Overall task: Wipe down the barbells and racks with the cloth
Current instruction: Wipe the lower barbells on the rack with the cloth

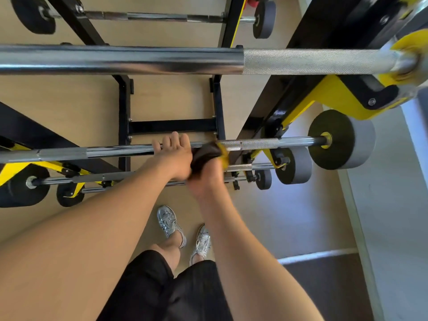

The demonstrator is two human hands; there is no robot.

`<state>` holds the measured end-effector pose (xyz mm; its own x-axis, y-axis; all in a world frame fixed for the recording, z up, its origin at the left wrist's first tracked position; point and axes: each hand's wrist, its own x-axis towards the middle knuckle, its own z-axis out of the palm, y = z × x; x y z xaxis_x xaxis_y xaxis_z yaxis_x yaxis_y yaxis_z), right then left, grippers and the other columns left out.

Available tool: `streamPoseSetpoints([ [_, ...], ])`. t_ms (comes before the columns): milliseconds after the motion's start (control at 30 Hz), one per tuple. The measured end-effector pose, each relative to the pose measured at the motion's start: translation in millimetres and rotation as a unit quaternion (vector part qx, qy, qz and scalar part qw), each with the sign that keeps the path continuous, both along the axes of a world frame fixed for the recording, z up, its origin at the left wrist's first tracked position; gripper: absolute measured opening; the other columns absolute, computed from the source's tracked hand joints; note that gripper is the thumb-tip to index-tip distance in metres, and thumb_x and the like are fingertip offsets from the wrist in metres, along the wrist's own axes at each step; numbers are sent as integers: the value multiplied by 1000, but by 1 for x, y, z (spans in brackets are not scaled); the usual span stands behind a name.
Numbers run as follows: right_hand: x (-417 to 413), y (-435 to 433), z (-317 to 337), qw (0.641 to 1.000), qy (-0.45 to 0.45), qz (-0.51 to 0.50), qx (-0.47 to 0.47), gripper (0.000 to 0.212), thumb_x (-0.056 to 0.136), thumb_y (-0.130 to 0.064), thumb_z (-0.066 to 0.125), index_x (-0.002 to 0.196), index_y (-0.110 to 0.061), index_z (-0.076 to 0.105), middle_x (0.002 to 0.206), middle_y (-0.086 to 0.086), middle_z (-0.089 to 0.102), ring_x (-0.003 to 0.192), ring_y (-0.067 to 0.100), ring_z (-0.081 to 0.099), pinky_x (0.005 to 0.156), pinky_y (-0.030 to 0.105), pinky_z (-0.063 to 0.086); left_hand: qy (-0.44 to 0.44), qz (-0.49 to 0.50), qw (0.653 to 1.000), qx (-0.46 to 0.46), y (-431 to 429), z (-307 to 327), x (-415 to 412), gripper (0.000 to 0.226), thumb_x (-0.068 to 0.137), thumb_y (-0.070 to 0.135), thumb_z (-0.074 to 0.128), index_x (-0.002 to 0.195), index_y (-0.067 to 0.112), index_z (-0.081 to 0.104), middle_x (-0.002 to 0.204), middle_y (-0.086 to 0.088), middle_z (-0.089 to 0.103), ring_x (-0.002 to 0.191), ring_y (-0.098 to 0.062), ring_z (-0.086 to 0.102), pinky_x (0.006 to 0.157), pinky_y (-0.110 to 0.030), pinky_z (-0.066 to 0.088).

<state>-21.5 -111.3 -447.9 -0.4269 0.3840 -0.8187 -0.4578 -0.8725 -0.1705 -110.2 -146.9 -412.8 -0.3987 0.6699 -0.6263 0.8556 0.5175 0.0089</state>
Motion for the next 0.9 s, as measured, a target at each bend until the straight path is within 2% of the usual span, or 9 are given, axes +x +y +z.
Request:
streamPoseSetpoints([
  [67, -10, -13, 3, 998, -21, 45, -26, 42, 103, -17, 40, 133, -9, 66, 136, 20, 66, 124, 36, 64, 99, 46, 53, 1, 0, 1000, 9, 0, 0, -2, 51, 89, 22, 62, 127, 10, 29, 129, -14, 36, 126, -36, 39, 109, -54, 33],
  [200, 40, 43, 1, 995, -80, -38, 51, 38, 102, 1, 39, 134, 1, 59, 132, 28, 65, 119, 45, 63, 98, 62, 54, 5, -20, 1000, -4, 0, 1, -2, 54, 87, 14, 60, 130, 8, 29, 130, -15, 35, 124, -35, 38, 110, -55, 33],
  [367, 69, 84, -1, 974, -62, -203, 79, 27, 104, -4, 43, 113, -12, 67, 119, 17, 71, 105, 29, 68, 101, 43, 56, 16, -24, 1000, -9, 1, 0, 0, 55, 87, 15, 61, 130, 7, 29, 130, -17, 33, 123, -34, 37, 110, -55, 33],
  [433, 42, 58, -2, 985, -17, -153, 81, 22, 103, -8, 46, 99, -15, 66, 96, 13, 70, 92, 25, 67, 105, 41, 53, 18, -20, 1000, -11, 2, 0, 0, 51, 87, 13, 59, 128, 7, 29, 129, -16, 33, 121, -34, 37, 108, -54, 34],
  [500, 14, 18, -13, 997, -26, -21, 63, 20, 100, -5, 48, 97, -13, 66, 86, 10, 67, 77, 20, 66, 85, 34, 57, 19, -13, 1000, -10, 1, 0, 1, 50, 87, 14, 58, 128, 7, 29, 130, -16, 34, 122, -34, 38, 108, -53, 33],
  [600, 2, 4, -21, 992, -64, 93, 53, 30, 94, -1, 54, 121, -6, 66, 115, 16, 72, 98, 26, 72, 84, 39, 62, 13, -1, 1000, -1, 2, -1, 0, 51, 87, 16, 59, 127, 9, 28, 130, -15, 33, 126, -35, 37, 109, -53, 31],
  [733, 45, 71, -9, 984, -115, -106, 85, 26, 105, 1, 43, 91, -12, 61, 88, 9, 63, 74, 22, 62, 113, 38, 47, 20, -22, 1000, -11, 1, -2, -1, 51, 87, 14, 61, 127, 8, 29, 128, -16, 34, 122, -34, 38, 108, -54, 33],
  [833, 61, 80, 15, 966, -109, -232, 29, 15, 107, -5, 49, 113, -7, 63, 103, 13, 67, 97, 28, 67, 107, 37, 51, 23, -25, 999, -8, 1, -4, -1, 46, 87, 12, 61, 120, 9, 29, 121, -14, 32, 115, -31, 36, 107, -54, 32],
  [900, 42, 57, 23, 971, -149, -183, 26, 16, 105, -5, 50, 114, -8, 62, 106, 13, 67, 97, 26, 66, 104, 38, 53, 23, -18, 1000, -6, 1, -6, -1, 43, 86, 10, 61, 113, 12, 28, 117, -12, 31, 111, -30, 35, 107, -53, 31],
])
